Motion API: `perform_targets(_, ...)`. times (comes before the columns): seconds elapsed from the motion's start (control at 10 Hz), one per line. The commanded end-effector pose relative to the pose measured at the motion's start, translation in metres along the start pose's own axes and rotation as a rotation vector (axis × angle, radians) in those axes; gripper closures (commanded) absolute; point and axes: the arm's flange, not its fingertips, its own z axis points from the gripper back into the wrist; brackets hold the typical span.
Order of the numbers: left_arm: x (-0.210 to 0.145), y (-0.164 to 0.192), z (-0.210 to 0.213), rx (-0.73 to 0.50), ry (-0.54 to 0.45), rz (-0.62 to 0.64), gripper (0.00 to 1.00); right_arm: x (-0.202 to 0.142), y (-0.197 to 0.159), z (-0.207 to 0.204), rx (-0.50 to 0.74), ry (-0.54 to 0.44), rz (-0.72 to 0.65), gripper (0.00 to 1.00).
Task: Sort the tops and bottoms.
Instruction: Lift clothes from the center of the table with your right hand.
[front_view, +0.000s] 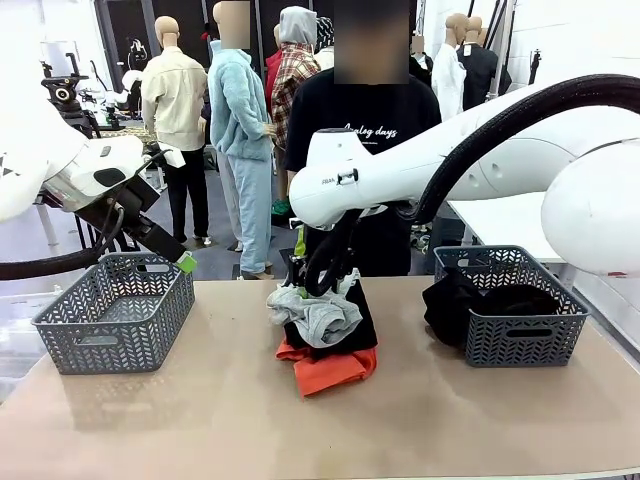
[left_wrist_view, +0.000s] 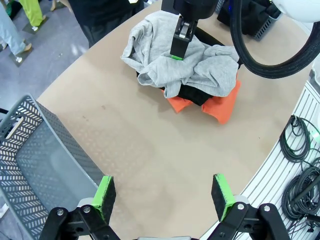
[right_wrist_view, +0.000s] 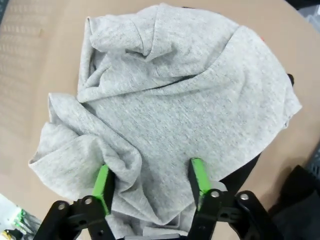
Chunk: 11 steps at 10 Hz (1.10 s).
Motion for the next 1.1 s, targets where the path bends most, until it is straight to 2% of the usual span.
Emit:
perform_targets(0.0, 0.001, 0.001, 0.001, -0.006, 0.004, 0.000, 0.00, 0.007, 0.001, 0.002, 0.009, 0.021, -0.011, 0.69)
perform_targets(0.1, 0.001, 0.001, 0.001, -0.006, 0.004, 0.000, 0.00, 0.007, 0.000, 0.000, 0.012, 0.029, -0.018, 0.88)
perform_targets(0.2, 0.001, 0.001, 0.001, -0.006, 0.004, 0.000, 0.00, 0.007, 0.000, 0.001, 0.014, 0.030, -0.020, 1.00)
perform_targets(1.0, 0.001, 0.001, 0.001, -0.006, 0.004, 0.000, 0.00, 0.004, 0.001, 0.004, 0.000, 0.009, -0.002, 1.00)
